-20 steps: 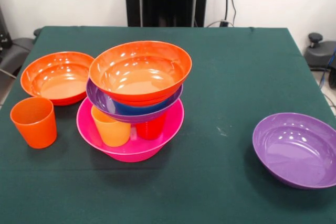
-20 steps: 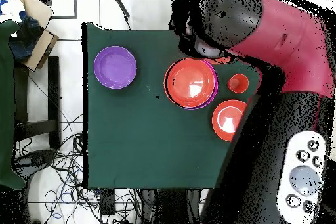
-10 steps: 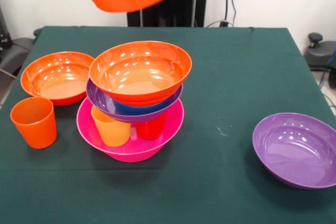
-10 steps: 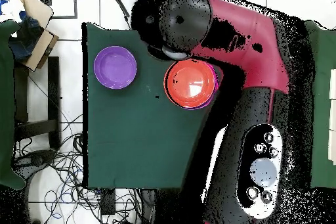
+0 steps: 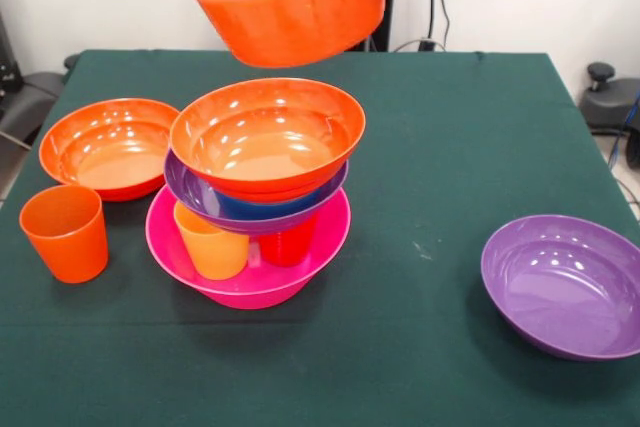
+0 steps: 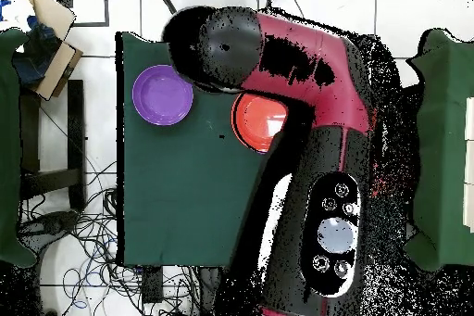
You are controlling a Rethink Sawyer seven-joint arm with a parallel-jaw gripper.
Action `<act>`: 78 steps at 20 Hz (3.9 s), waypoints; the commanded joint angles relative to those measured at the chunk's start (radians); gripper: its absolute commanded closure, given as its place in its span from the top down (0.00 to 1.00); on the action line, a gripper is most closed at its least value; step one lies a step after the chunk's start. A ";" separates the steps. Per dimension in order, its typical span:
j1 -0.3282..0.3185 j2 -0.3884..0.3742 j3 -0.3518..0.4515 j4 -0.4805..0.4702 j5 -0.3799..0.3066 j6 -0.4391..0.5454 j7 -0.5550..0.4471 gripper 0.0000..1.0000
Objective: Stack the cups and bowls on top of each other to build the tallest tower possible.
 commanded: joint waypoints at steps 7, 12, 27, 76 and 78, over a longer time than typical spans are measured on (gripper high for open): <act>0.029 0.064 -0.001 0.195 -0.058 -0.153 0.183 0.00; 0.035 0.077 -0.004 0.214 -0.055 -0.191 0.184 0.00; 0.064 0.119 -0.013 0.272 -0.042 -0.299 0.209 0.00; 0.153 0.158 -0.138 0.353 -0.005 -0.301 0.275 0.00; 0.151 0.158 -0.138 0.348 -0.009 -0.298 0.271 0.00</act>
